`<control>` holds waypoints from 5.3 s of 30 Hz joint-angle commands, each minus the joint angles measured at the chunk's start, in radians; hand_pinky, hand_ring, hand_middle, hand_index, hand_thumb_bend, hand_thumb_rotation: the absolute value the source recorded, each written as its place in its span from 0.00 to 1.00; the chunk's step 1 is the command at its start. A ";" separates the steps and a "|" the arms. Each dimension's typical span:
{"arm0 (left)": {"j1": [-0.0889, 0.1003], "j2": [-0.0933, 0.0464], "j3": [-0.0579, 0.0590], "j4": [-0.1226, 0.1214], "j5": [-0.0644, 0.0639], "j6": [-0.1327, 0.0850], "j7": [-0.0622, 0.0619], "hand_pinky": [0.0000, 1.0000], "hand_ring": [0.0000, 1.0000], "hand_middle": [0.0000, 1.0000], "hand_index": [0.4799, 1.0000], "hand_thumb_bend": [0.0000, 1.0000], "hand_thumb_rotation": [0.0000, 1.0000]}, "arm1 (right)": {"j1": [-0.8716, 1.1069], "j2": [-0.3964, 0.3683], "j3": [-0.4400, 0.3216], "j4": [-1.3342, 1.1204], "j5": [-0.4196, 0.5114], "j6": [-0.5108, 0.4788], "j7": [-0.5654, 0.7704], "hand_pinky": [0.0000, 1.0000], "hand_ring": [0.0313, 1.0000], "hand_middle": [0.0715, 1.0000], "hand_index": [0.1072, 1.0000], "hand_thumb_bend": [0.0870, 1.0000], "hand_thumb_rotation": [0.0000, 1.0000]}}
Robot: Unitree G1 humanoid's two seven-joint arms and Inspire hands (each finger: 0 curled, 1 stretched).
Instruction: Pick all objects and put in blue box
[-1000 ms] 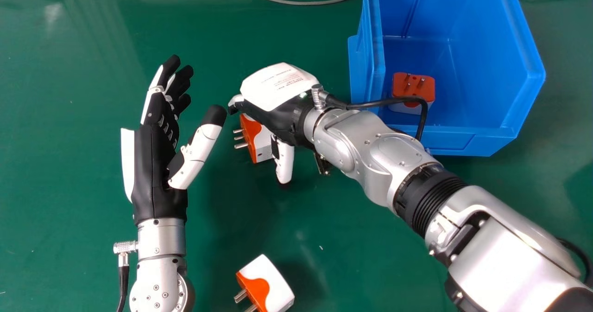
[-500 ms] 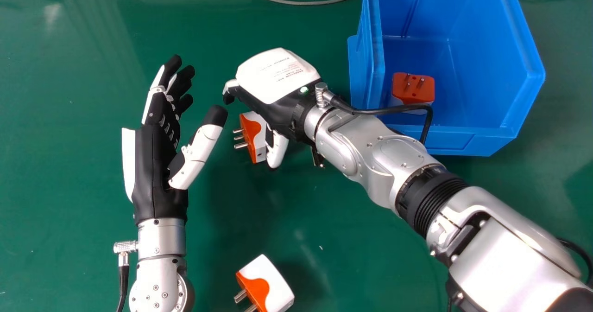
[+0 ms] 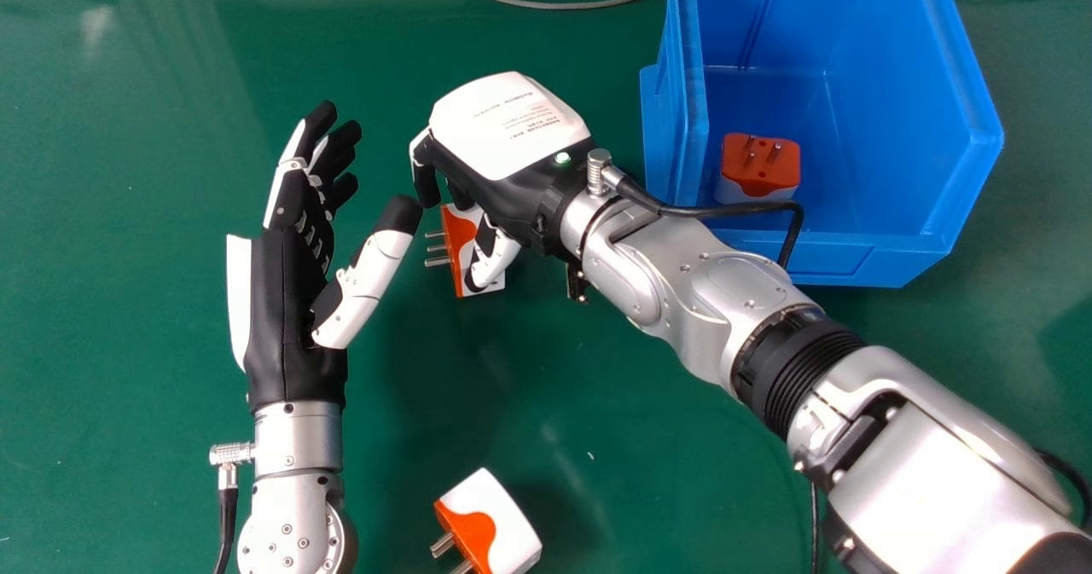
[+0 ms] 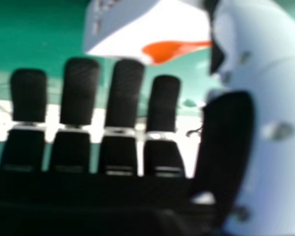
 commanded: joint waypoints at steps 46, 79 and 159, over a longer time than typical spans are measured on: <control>-0.007 0.004 0.003 -0.015 -0.014 -0.008 -0.026 0.90 0.90 0.88 0.79 0.87 0.59 | -0.010 -0.038 0.013 -0.177 -0.009 0.153 0.231 0.60 0.73 0.80 0.81 0.88 0.05; 0.007 -0.002 0.008 -0.017 -0.023 -0.010 -0.040 0.89 0.89 0.87 0.78 0.87 0.58 | 0.063 -0.102 -0.040 -0.469 0.027 0.298 0.457 0.58 0.64 0.75 0.82 0.89 0.09; 0.000 0.003 -0.006 -0.020 0.004 -0.011 0.003 0.89 0.89 0.87 0.78 0.87 0.60 | -0.057 0.048 0.059 0.126 -0.005 0.032 0.215 0.60 0.66 0.72 0.75 0.61 0.00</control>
